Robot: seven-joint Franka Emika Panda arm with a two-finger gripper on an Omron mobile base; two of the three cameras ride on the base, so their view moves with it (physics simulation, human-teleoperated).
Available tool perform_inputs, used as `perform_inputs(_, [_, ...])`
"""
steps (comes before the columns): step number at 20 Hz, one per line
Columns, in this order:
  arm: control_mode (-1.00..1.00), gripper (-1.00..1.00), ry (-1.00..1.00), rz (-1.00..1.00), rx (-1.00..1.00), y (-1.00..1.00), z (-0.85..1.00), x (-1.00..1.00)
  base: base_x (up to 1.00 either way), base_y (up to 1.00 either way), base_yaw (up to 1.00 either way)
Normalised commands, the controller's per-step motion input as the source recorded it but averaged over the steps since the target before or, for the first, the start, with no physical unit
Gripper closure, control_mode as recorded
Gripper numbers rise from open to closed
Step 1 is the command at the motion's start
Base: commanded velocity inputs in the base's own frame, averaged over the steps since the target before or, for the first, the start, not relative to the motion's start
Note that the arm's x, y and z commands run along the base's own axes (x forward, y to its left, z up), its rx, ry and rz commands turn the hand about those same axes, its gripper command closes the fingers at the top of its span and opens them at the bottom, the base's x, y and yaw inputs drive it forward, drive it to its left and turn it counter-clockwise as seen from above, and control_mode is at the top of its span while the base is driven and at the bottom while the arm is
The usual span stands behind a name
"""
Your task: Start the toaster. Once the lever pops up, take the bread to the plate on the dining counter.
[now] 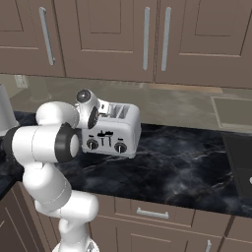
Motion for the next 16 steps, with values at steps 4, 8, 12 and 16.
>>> perform_inputs(4, [-1.0, -1.0, 0.0, 0.0, 0.0, 0.0, -0.09, 0.0, 0.0, 0.0, 0.0])
perform_inputs(8, [-1.0, -1.0, 0.0, 0.0, 0.0, 0.02, -0.01, 0.0, 0.0, 0.0, 0.0])
perform_inputs(12, [-1.0, -1.0, 0.0, 0.0, 0.0, 0.0, 0.0, 0.0, 0.0, 0.0, 0.0])
perform_inputs(16, [-1.0, -1.0, 0.0, 0.0, 0.0, 0.0, 0.0, 0.0, 0.0, 0.0, 0.0])
